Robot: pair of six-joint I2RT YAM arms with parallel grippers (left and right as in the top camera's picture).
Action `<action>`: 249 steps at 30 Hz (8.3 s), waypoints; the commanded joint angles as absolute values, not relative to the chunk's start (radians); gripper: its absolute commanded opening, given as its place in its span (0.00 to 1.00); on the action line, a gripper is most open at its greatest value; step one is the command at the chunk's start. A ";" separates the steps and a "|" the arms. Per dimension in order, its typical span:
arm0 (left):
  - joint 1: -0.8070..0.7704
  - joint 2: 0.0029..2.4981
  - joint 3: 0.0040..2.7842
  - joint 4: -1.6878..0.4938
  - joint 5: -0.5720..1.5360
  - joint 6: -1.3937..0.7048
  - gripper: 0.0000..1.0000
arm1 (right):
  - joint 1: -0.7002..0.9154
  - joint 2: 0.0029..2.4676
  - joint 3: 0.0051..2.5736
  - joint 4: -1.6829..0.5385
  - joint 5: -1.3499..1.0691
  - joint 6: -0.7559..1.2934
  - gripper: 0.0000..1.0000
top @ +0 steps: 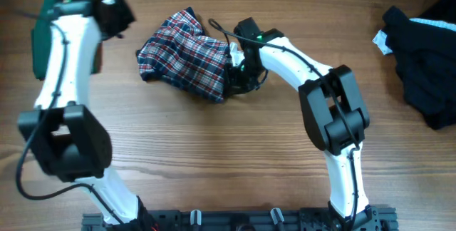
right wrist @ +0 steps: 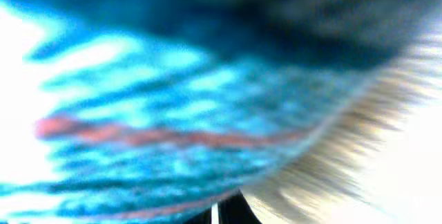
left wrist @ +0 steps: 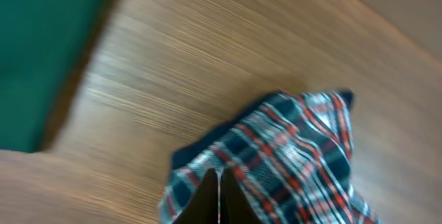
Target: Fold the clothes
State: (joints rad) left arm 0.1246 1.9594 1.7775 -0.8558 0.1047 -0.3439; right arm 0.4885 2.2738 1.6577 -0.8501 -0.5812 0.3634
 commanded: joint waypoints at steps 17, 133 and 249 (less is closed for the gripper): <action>0.241 1.937 1.781 -0.828 0.190 -0.376 0.04 | 0.712 2.173 1.665 -0.570 -0.649 0.525 0.04; -0.364 2.032 1.544 -0.779 0.115 -0.669 0.04 | 0.032 1.959 1.691 -0.754 -0.386 0.236 0.37; 0.088 2.353 1.663 -0.429 0.741 -0.086 0.04 | 0.036 1.959 1.691 -0.715 -0.393 0.265 0.62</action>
State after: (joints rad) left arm 0.0925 2.3249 1.6657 -0.4210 0.7136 -0.0906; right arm 0.0338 1.9606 1.6817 -0.7177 -0.3740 0.2821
